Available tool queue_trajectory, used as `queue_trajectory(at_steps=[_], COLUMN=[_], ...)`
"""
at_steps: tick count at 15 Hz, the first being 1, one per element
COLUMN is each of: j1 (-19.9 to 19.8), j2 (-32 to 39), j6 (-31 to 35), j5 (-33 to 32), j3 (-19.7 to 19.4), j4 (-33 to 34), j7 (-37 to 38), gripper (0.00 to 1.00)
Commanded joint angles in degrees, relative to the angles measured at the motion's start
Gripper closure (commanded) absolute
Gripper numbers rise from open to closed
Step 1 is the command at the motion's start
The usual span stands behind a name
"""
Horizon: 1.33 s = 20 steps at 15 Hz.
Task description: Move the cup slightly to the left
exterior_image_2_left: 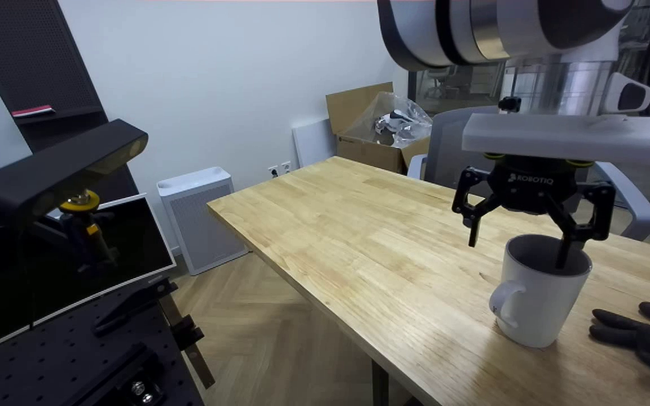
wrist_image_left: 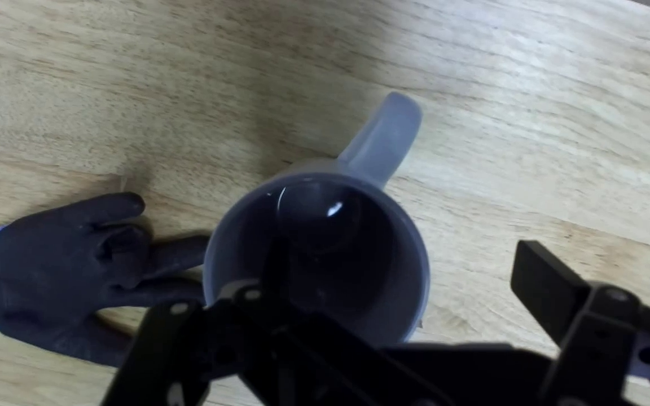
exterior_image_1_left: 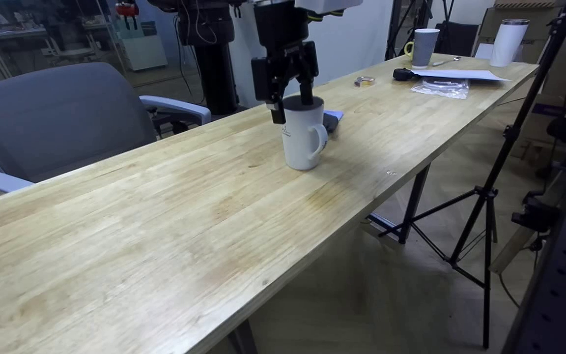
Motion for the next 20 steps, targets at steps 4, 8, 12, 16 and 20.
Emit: queue_trajectory(at_steps=[4, 8, 12, 16, 20], j1=[0.63, 1.07, 1.4, 1.53, 1.68], j2=[3.03, 4.07, 5.11, 5.86, 6.43], j6=[0.55, 0.45, 0.37, -0.22, -0.29], j5=[-3.96, -5.24, -6.18, -6.66, -6.79], j3=[-0.9, -1.35, -1.8, -2.0, -2.42], j4=[2.37, 2.86, 3.59, 4.23, 4.68], j7=[4.02, 5.4, 6.94, 8.06, 8.9], gripper=[0.0, 0.0, 0.0, 0.0, 0.31])
